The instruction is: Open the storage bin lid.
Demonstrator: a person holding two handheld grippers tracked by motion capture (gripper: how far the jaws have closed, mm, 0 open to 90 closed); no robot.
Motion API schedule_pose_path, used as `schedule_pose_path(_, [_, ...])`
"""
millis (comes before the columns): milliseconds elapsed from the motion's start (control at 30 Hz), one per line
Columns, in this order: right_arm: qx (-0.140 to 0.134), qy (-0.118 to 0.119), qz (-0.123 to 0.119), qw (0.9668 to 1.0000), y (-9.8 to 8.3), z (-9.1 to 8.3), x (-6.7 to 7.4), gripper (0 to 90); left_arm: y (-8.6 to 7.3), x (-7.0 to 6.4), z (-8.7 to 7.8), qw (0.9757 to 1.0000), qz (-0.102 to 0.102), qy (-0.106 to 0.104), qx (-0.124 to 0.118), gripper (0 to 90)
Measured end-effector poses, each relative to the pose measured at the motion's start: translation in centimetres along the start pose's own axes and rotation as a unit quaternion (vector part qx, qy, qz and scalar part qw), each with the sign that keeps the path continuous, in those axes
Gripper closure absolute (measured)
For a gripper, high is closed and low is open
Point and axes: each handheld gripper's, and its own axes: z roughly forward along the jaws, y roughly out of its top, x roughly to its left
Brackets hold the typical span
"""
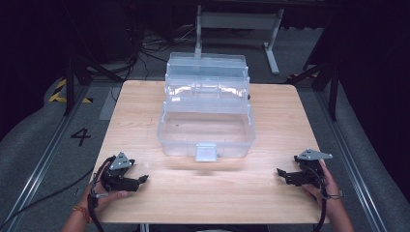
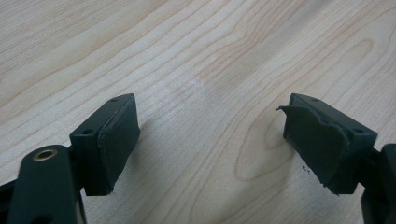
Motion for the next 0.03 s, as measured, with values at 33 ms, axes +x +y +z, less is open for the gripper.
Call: schedule_pose_path(33, [0.0, 0.0, 0.0, 1.0, 0.0, 0.0, 0.0, 6.3, 0.0, 0.0, 0.0, 1.0, 0.0, 0.0, 0.0, 18.8])
